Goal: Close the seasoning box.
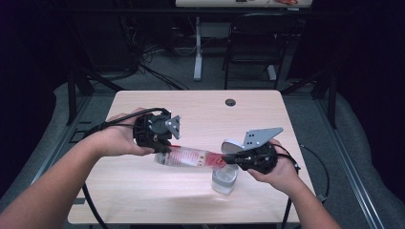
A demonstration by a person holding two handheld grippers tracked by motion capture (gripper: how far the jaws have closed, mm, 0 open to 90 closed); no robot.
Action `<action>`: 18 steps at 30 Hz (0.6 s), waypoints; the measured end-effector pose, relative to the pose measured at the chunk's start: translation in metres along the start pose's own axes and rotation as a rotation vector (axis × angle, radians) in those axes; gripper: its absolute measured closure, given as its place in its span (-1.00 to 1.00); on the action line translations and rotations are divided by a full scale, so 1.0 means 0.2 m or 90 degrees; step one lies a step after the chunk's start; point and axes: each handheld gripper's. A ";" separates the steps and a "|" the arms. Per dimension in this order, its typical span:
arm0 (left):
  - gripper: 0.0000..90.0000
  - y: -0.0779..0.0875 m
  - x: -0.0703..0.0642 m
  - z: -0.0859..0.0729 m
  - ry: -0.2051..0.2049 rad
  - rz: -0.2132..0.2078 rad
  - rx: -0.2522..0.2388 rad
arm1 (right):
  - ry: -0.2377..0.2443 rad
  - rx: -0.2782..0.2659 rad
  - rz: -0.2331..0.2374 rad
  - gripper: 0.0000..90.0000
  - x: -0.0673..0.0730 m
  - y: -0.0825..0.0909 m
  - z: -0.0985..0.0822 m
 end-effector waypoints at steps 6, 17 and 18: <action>0.81 0.01 0.00 0.02 -0.002 0.002 0.003 | -0.004 -0.004 0.000 1.00 -0.01 0.00 -0.01; 0.82 0.02 0.00 0.04 -0.008 0.004 0.014 | -0.005 -0.006 -0.002 1.00 -0.01 0.01 -0.02; 0.82 0.02 0.00 0.04 -0.007 0.003 0.013 | -0.005 -0.006 -0.002 1.00 -0.01 0.01 -0.02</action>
Point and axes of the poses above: each handheld gripper's, and its own axes: y roughly backward along the jaws, z roughly out of its top, x roughly to its left, and after that the axes turned 3 degrees about -y, right-handed
